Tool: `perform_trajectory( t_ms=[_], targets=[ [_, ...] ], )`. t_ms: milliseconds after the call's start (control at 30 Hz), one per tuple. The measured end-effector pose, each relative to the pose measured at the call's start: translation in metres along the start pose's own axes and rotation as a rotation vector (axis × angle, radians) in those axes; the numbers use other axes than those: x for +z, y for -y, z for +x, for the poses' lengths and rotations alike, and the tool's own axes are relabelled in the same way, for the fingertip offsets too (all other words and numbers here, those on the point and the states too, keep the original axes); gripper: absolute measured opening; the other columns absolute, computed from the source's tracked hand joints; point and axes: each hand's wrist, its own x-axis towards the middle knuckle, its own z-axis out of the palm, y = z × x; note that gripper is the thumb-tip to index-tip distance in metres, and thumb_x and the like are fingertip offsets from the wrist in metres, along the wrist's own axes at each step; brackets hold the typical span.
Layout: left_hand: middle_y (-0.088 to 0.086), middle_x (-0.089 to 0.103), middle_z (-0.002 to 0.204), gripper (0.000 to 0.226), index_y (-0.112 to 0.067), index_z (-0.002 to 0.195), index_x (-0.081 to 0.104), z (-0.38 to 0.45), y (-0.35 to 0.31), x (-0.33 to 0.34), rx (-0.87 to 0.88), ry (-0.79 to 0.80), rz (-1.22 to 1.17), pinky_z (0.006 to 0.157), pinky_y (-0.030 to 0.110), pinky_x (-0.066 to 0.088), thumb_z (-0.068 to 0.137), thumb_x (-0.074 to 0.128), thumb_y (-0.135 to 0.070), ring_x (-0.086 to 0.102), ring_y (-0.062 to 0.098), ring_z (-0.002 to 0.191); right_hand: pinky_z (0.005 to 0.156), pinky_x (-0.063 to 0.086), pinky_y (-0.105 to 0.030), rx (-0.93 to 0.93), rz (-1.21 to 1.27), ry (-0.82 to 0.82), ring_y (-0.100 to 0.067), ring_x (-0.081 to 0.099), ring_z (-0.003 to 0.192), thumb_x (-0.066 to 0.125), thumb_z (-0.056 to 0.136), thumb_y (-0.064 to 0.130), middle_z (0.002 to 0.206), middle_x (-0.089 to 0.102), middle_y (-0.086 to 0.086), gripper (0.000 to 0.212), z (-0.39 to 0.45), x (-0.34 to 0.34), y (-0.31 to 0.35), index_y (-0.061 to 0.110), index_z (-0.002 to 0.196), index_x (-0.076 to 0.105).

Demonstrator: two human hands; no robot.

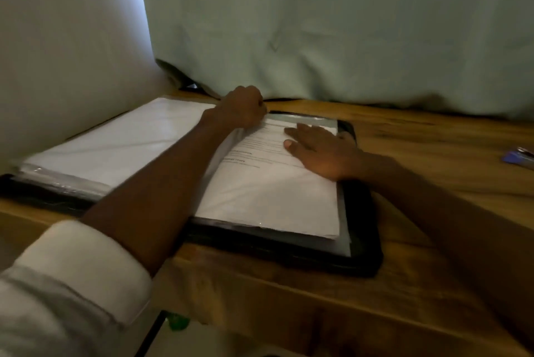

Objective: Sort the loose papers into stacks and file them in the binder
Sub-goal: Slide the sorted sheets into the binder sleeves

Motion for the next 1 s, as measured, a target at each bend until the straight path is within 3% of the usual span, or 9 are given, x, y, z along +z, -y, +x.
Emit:
perform_trajectory(
  t_ms=[67, 100, 200, 267, 400, 667, 767, 867, 1000],
  targets=[
    [0.014, 0.065, 0.124, 0.052, -0.013, 0.102, 0.064, -0.020, -0.016, -0.011, 0.052, 0.243, 0.149, 0.091, 0.037, 0.047, 0.099, 0.048, -0.062, 0.060, 0.027, 0.105, 0.125, 0.005, -0.057, 0.077, 0.034, -0.042, -0.017, 0.010, 0.157, 0.017, 0.101, 0.070, 0.171, 0.008, 0.010, 0.065, -0.014, -0.001, -0.015, 0.043, 0.160, 0.016],
    [0.011, 0.057, 0.140, 0.065, -0.015, 0.123, 0.060, -0.034, -0.023, -0.018, 0.078, 0.345, 0.229, 0.101, 0.040, 0.043, 0.097, 0.041, -0.070, 0.055, 0.028, 0.121, 0.124, 0.007, -0.058, 0.128, 0.033, -0.060, -0.020, 0.012, 0.157, 0.018, 0.101, 0.069, 0.171, 0.011, 0.008, 0.065, -0.017, -0.002, -0.019, 0.041, 0.160, 0.018],
    [0.000, 0.021, 0.169, 0.082, -0.024, 0.161, 0.023, -0.088, -0.037, -0.033, 0.104, 0.431, 0.215, 0.123, 0.043, 0.019, 0.096, 0.031, -0.074, 0.022, 0.025, 0.154, 0.121, 0.012, -0.064, 0.235, -0.002, -0.158, -0.026, 0.015, 0.156, 0.019, 0.102, 0.067, 0.170, 0.017, -0.001, 0.069, -0.035, -0.002, -0.010, 0.031, 0.161, 0.018],
    [-0.002, 0.013, 0.170, 0.080, -0.026, 0.162, 0.018, -0.124, -0.038, -0.029, 0.099, 0.335, 0.182, 0.125, 0.049, 0.017, 0.097, 0.030, -0.072, 0.011, 0.022, 0.157, 0.121, 0.012, -0.064, 0.180, 0.038, -0.219, -0.025, 0.014, 0.156, 0.017, 0.101, 0.069, 0.170, 0.016, -0.001, 0.071, -0.052, -0.003, 0.013, 0.032, 0.162, 0.014],
    [-0.002, 0.013, 0.170, 0.065, -0.031, 0.161, 0.019, -0.172, -0.023, -0.002, 0.033, 0.162, 0.171, 0.123, 0.053, 0.017, 0.104, 0.020, -0.062, 0.014, 0.023, 0.156, 0.121, 0.001, -0.064, 0.070, 0.021, -0.025, -0.022, 0.002, 0.158, 0.008, 0.094, 0.080, 0.172, -0.002, 0.003, 0.078, -0.088, 0.015, 0.058, 0.042, 0.161, 0.006],
    [-0.006, 0.000, 0.171, 0.068, -0.039, 0.162, 0.006, -0.170, -0.022, 0.012, -0.016, 0.188, 0.184, 0.125, 0.054, 0.003, 0.101, 0.011, -0.068, 0.001, 0.026, 0.158, 0.122, -0.004, -0.063, 0.156, -0.070, 0.010, -0.021, -0.006, 0.158, 0.003, 0.092, 0.082, 0.171, -0.012, 0.006, 0.075, -0.109, 0.019, 0.047, 0.049, 0.159, -0.004],
    [-0.002, 0.013, 0.170, 0.067, -0.036, 0.161, 0.018, -0.175, -0.027, 0.007, -0.004, 0.179, 0.160, 0.124, 0.055, 0.011, 0.102, 0.018, -0.067, 0.013, 0.028, 0.156, 0.121, -0.005, -0.064, 0.161, -0.059, 0.019, -0.022, -0.006, 0.158, 0.003, 0.091, 0.082, 0.171, -0.011, 0.006, 0.075, -0.110, 0.018, 0.047, 0.049, 0.159, -0.003],
    [0.004, 0.055, 0.146, 0.049, -0.022, 0.141, 0.055, -0.200, -0.029, -0.015, -0.024, -0.086, -0.036, 0.111, 0.046, 0.040, 0.101, 0.049, -0.051, 0.050, 0.027, 0.133, 0.120, -0.004, -0.067, 0.172, -0.068, 0.036, -0.027, -0.002, 0.158, 0.005, 0.094, 0.079, 0.172, -0.006, 0.001, 0.073, -0.114, 0.011, 0.054, 0.047, 0.160, 0.000],
    [0.011, 0.053, 0.136, 0.041, -0.012, 0.122, 0.066, -0.254, 0.009, -0.038, -0.305, -0.734, -0.123, 0.103, 0.046, 0.043, 0.093, 0.060, -0.040, 0.048, 0.031, 0.128, 0.120, 0.008, -0.065, -0.019, -0.130, -0.119, -0.030, 0.014, 0.154, 0.030, 0.107, 0.046, 0.167, 0.018, -0.011, 0.054, -0.117, 0.009, 0.082, 0.036, 0.159, 0.020]
  ],
)
